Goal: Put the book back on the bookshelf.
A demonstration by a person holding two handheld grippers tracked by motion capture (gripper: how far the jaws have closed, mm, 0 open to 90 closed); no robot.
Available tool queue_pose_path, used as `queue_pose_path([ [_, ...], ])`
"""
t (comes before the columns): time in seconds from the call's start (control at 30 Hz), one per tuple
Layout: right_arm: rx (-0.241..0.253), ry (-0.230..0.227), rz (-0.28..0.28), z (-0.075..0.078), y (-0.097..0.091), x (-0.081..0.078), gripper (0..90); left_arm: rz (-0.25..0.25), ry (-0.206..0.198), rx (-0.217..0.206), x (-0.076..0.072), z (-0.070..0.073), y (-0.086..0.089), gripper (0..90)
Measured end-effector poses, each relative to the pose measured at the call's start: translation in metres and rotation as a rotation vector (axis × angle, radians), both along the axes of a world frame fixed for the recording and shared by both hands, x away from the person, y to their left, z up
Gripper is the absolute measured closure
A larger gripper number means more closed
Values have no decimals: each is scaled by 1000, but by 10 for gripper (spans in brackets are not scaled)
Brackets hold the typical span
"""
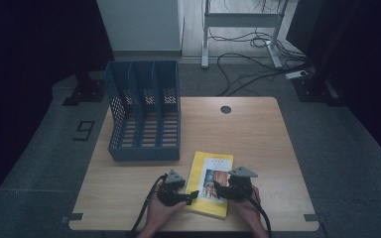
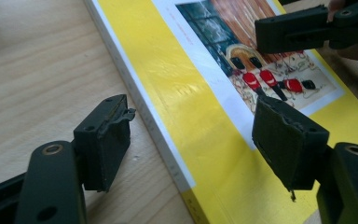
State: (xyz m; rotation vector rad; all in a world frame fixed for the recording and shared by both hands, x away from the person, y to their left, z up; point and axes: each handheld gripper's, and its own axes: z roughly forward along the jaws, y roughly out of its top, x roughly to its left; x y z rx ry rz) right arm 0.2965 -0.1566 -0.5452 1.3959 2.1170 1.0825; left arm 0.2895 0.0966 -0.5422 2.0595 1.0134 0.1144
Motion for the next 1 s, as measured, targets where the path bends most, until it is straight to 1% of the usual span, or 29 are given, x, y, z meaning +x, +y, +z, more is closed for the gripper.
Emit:
queue_pose_path([
  [0.07,2,3,4,0,0,0,179,-9,8,4,-1,-2,-3,278],
  [0.1,4,4,5,0,0,0,182,-12,2,4,-2,-3,-5,276],
  [0.17,5,6,7,-1,1,-1,183,-18,2,8,-4,-3,-7,276],
  [0.33,18,22,9,-1,0,-1,186,-13,-5,12,-4,-4,-8,267],
  [0.43,19,25,10,-1,0,-1,187,-10,-7,13,-5,-4,-8,266],
  [0.63,51,66,7,-1,-3,0,194,-5,-14,16,-6,-4,-9,263],
  [0.8,64,91,3,-1,-4,1,196,1,-17,19,-6,-4,-10,261],
  [0.87,78,108,4,-1,-6,1,202,0,-16,19,-6,-4,-10,262],
  [0.9,85,112,3,-1,-6,1,203,1,-16,20,-6,-4,-10,262],
  [1.0,85,108,2,-1,-6,1,207,1,-17,20,-6,-4,-10,261],
])
